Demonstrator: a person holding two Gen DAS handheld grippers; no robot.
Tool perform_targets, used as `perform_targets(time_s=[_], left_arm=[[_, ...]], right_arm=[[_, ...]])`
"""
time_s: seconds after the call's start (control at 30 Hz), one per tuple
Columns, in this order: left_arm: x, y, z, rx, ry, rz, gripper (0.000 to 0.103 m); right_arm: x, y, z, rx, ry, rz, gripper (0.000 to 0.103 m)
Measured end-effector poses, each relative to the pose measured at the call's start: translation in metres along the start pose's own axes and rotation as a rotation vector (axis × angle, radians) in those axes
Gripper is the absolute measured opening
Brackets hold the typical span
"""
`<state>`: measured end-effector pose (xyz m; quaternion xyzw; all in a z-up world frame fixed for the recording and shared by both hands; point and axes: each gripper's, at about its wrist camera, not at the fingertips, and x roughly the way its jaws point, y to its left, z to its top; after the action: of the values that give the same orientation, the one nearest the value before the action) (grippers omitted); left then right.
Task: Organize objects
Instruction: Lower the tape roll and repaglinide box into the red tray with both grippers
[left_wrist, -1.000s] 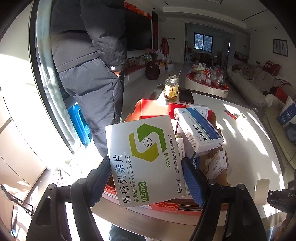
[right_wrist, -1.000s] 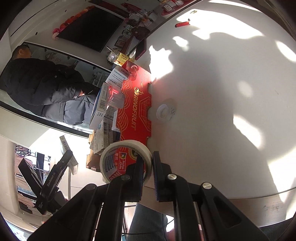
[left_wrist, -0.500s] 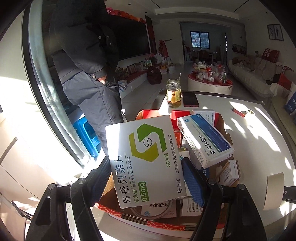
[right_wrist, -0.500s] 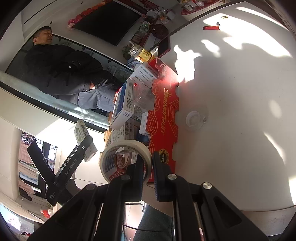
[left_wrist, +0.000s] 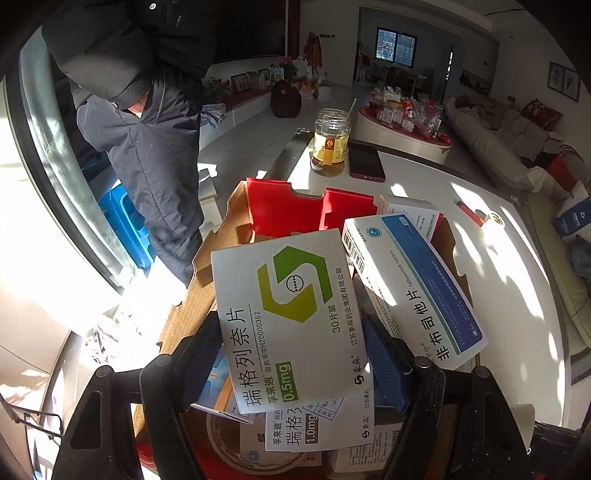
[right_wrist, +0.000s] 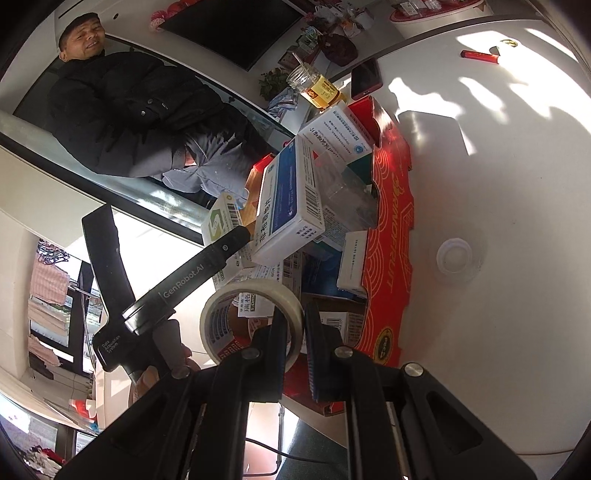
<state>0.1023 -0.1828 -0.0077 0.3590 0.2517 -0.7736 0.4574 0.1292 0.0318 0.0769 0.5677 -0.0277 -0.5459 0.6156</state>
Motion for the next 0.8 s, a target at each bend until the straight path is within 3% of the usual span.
perform_targets(time_s=[0.43, 0.8], left_arm=[[0.015, 0.006, 0.009, -0.022, 0.045, -0.045, 0.08], [0.022, 0.008, 0.018, 0.011, 0.054, -0.031, 0.08]], right_arm=[[0.017, 0.007, -0.003, -0.032, 0.039, -0.039, 0.01], [0.027, 0.013, -0.003, -0.045, 0.056, -0.079, 0.011]])
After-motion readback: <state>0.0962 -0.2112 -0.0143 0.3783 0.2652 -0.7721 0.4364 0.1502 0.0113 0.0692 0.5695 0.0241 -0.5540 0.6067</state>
